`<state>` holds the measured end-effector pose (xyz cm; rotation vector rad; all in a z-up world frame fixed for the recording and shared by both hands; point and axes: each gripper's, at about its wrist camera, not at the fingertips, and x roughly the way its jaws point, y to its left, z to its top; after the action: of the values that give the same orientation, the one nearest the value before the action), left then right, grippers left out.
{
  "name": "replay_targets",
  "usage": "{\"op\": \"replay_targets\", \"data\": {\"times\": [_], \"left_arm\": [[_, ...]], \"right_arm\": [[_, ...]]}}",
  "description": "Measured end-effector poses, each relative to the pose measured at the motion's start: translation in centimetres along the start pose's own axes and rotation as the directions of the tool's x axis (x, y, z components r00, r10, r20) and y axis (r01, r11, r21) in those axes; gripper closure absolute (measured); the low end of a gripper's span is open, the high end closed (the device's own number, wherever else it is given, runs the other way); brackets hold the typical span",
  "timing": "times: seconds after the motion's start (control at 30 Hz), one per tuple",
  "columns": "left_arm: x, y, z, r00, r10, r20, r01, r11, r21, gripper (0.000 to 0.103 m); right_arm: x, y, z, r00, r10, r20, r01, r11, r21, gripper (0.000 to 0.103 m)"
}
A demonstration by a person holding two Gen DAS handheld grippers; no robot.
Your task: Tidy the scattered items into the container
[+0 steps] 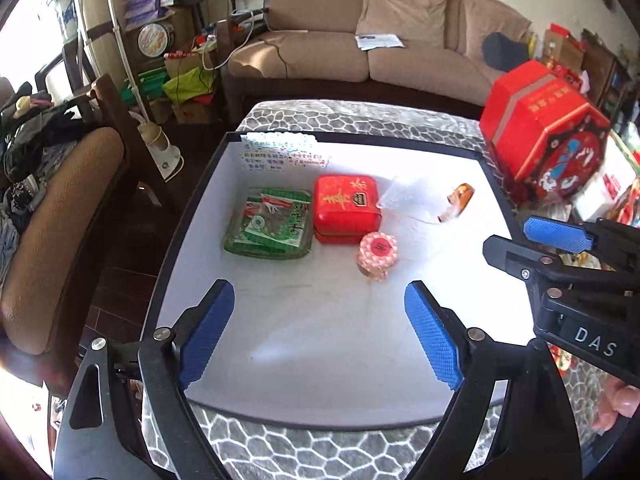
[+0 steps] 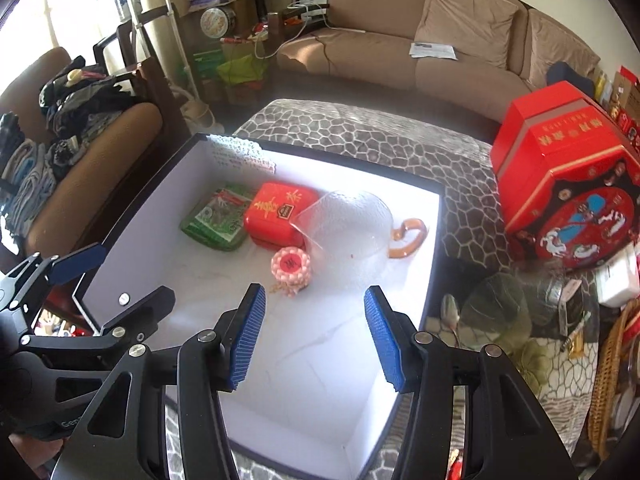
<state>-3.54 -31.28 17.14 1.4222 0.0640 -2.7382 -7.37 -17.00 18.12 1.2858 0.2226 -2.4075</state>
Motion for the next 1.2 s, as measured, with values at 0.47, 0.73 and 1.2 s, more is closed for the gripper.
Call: {"op": "replay_targets", "data": {"times": [0.47,0.73,1.2], "left_arm": [[-7.7,-7.5,-5.2,0.996,0.002,0.085,-0.004,1.000,0.031,0.015],[-8.8,-17.0,-8.7,0.982,-0.067,0.176,0.054,0.995,0.080,0.000],[6.8,-28.6,-13.9,0.998,-0.057,-0.021,0.059,0.995,0.082,0.000]], "right_arm": [[-8.8,-6.2,-8.3,0.995,-0.018,0.101,0.019,1.000,-0.012,0.045],[-11.6,-15.2,-15.8,0.977,-0.129,0.167,0.124,0.991,0.043,0.016],[-3.1,-31.4,-27.0,0.939,-0.344,0.014,0.323,0.895,0.306,0.001]]}}
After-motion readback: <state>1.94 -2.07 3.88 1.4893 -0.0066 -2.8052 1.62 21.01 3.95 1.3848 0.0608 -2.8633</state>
